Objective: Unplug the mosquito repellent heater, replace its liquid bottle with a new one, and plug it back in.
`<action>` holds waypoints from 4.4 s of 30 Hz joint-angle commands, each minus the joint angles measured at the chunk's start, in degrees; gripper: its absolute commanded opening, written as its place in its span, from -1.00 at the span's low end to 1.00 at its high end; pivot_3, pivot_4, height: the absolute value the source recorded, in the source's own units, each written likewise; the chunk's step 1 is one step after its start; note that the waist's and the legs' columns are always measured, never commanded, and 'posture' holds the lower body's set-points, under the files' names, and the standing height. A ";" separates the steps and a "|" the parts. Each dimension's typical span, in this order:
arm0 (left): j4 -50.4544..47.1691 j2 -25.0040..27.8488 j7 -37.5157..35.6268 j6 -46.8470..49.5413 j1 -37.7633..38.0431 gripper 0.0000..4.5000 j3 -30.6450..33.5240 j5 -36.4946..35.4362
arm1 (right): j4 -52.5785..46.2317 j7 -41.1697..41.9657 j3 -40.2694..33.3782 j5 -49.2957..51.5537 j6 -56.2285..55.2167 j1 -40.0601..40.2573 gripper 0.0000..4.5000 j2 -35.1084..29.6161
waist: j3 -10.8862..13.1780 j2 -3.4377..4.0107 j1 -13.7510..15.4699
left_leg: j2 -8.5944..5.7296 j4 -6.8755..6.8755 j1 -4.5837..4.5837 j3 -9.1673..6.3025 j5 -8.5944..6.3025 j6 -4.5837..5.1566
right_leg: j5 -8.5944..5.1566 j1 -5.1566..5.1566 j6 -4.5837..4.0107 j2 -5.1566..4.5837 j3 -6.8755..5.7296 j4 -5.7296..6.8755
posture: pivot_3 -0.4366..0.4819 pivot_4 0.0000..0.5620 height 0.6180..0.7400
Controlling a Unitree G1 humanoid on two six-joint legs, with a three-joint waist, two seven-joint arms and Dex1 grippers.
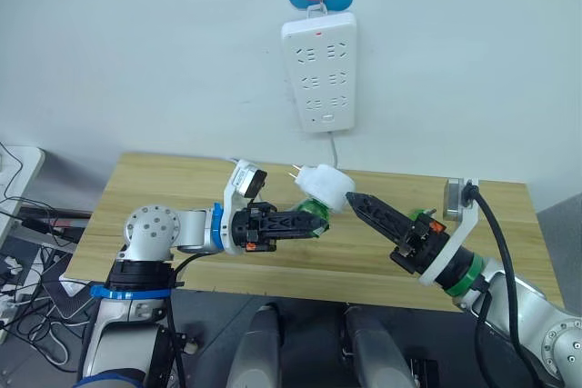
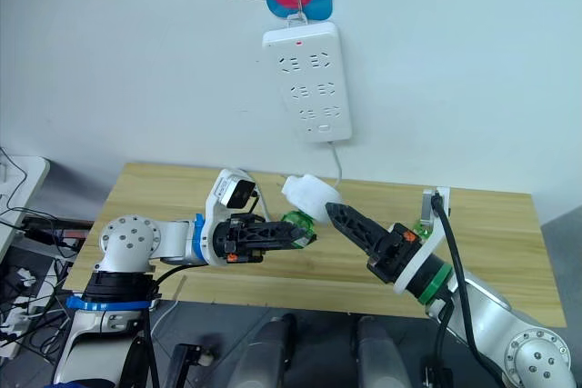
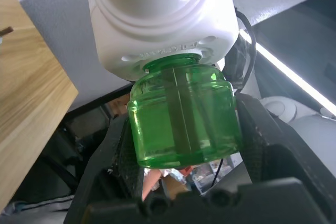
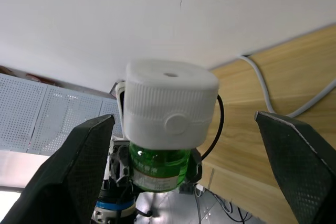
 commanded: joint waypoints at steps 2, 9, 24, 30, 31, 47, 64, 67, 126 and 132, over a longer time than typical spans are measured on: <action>-1.42 -0.21 -0.80 2.27 -1.08 0.02 0.86 -3.04 | -1.99 0.90 0.62 0.42 -0.27 -1.03 1.00 0.19 | 0.00 0.00 -0.04 | 0.01 0.00 0.00 -0.01 0.00 0.00 | 0.00 0.00 0.00 0.00 0.01 0.01 | 0.16 0.03 1.00; -2.61 -0.36 -1.80 4.04 -0.94 0.02 -0.05 -3.58 | 0.17 0.26 3.14 -1.82 -0.36 -4.75 1.00 2.31 | 0.00 0.00 -0.06 | 0.00 0.01 0.00 -0.01 0.00 -0.01 | 0.00 0.00 0.00 0.00 0.00 0.02 | 0.14 0.02 1.00; -3.83 -0.71 -1.42 3.18 -0.12 0.02 -0.17 -2.81 | 1.44 -1.39 6.36 -1.54 0.04 -8.46 0.82 4.98 | 0.00 0.00 -0.07 | 0.01 0.01 0.00 -0.01 0.00 -0.01 | 0.02 -0.01 -0.04 -0.06 0.01 0.03 | 0.16 0.03 1.00; -4.75 -0.45 -1.72 3.01 0.43 0.02 -0.41 -2.58 | 1.44 -1.37 5.92 -1.01 -0.44 -8.60 0.36 5.77 | 0.00 0.00 -0.07 | 0.01 0.01 0.00 -0.01 0.00 -0.01 | 0.02 -0.01 -0.04 -0.09 0.01 0.03 | 0.16 0.02 1.00; -5.21 -0.31 -1.97 2.79 0.62 0.02 -0.61 -2.40 | 1.35 -1.46 5.90 -0.95 -0.62 -8.59 0.36 6.01 | 0.00 0.00 -0.07 | 0.01 0.01 0.00 -0.02 0.00 -0.01 | 0.02 -0.01 -0.04 -0.09 0.02 0.03 | 0.16 0.02 1.00; -18.18 9.47 -6.04 -22.13 12.27 1.00 2.89 15.30 | -1.20 -3.13 0.29 -12.84 -0.18 -4.12 0.36 2.02 | -0.21 0.07 0.20 | 0.03 -0.03 0.01 -0.03 0.02 -0.03 | 0.02 -0.03 -0.06 -0.28 0.06 0.02 | 0.27 -0.09 1.00; 24.24 -4.13 -20.76 -91.89 -13.51 1.00 -6.09 55.78 | -7.32 1.72 6.08 -49.97 9.09 -11.51 0.36 -4.85 | -1.00 -0.48 2.02 | -0.26 0.03 -0.08 0.07 0.02 -0.03 | 0.05 -0.02 -0.06 -0.22 -0.16 -0.05 | 0.22 -0.06 1.00; 32.59 -6.65 -23.00 -94.90 -19.81 1.00 -5.85 56.85 | -8.43 1.30 4.76 -49.70 9.51 -9.46 0.36 -3.27 | -1.00 -0.50 1.48 | -0.27 0.04 -0.11 0.08 0.00 0.02 | 0.06 -0.03 -0.05 -0.20 -0.16 -0.05 | 0.17 -0.07 1.00; 38.81 -7.81 -29.30 -78.73 -29.74 -0.43 0.85 58.30 | -1.48 1.48 6.84 -73.55 21.30 -25.84 0.36 21.37 | -1.00 -0.49 -1.12 | -0.09 0.08 -0.05 -0.03 0.02 0.00 | 0.06 -0.07 -0.07 0.01 -0.24 0.25 | 0.17 -0.03 1.00; 37.60 -7.76 -29.12 -78.31 -29.15 -0.43 0.89 58.18 | -2.13 2.77 7.11 -75.60 22.99 -25.19 0.36 22.27 | -1.00 -0.49 -1.12 | -0.08 0.08 -0.04 -0.03 0.02 0.00 | 0.06 -0.07 -0.07 0.01 -0.24 0.25 | 0.17 -0.03 1.00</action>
